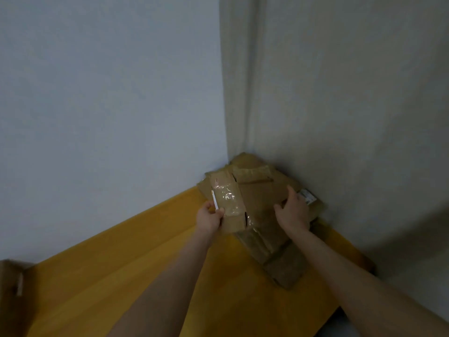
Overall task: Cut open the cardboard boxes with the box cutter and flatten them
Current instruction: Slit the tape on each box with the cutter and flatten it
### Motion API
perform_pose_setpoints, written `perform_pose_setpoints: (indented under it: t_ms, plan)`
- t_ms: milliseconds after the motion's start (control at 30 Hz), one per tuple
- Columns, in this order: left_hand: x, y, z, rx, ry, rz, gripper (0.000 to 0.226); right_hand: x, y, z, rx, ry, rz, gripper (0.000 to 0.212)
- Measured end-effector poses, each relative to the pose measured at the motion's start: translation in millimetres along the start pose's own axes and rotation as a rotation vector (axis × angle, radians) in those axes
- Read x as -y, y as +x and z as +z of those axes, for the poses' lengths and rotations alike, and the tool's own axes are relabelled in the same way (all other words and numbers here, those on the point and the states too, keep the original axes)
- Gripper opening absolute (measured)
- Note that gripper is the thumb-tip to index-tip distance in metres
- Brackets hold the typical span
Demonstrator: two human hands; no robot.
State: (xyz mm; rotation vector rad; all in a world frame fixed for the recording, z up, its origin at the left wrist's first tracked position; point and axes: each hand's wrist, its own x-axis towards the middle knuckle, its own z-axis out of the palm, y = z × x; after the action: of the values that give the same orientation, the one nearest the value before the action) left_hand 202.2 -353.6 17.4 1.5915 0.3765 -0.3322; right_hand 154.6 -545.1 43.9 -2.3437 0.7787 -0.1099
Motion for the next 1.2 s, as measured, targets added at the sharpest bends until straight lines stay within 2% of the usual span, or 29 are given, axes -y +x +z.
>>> perform_pose_setpoints:
  t_ms: [167, 333, 400, 467, 633, 800, 933, 1200]
  plan:
    - [-15, 51, 54, -0.023, 0.007, -0.050, 0.033, 0, 32, 3, 0.013, -0.151, -0.041, 0.068]
    - [-25, 59, 80, 0.094, 0.193, -0.037, 0.049, 1, 40, 14, 0.074, -0.224, -0.076, 0.070]
    - [-24, 52, 74, 0.085, 0.260, -0.037, 0.052, 3, 35, 18, 0.097, -0.242, -0.078, 0.070]
    - [-23, 41, 60, 0.045, 0.359, -0.008, 0.059, 8, 27, 21, 0.108, -0.245, -0.102, 0.069]
    - [-10, -7, 2, -0.046, 0.986, 0.220, 0.061, 24, -12, 36, 0.141, -0.231, -0.271, 0.063]
    - [32, -73, -63, -0.083, 1.263, 0.160, 0.064, 31, -82, 65, 0.263, -0.220, -0.417, 0.064]
    - [54, -116, -115, -0.172, 1.356, 0.088, 0.067, 43, -135, 88, 0.361, -0.238, -0.505, 0.062]
    - [86, -179, -215, -0.302, 1.316, 0.021, 0.064, 89, -215, 126, 0.436, -0.277, -0.646, 0.059]
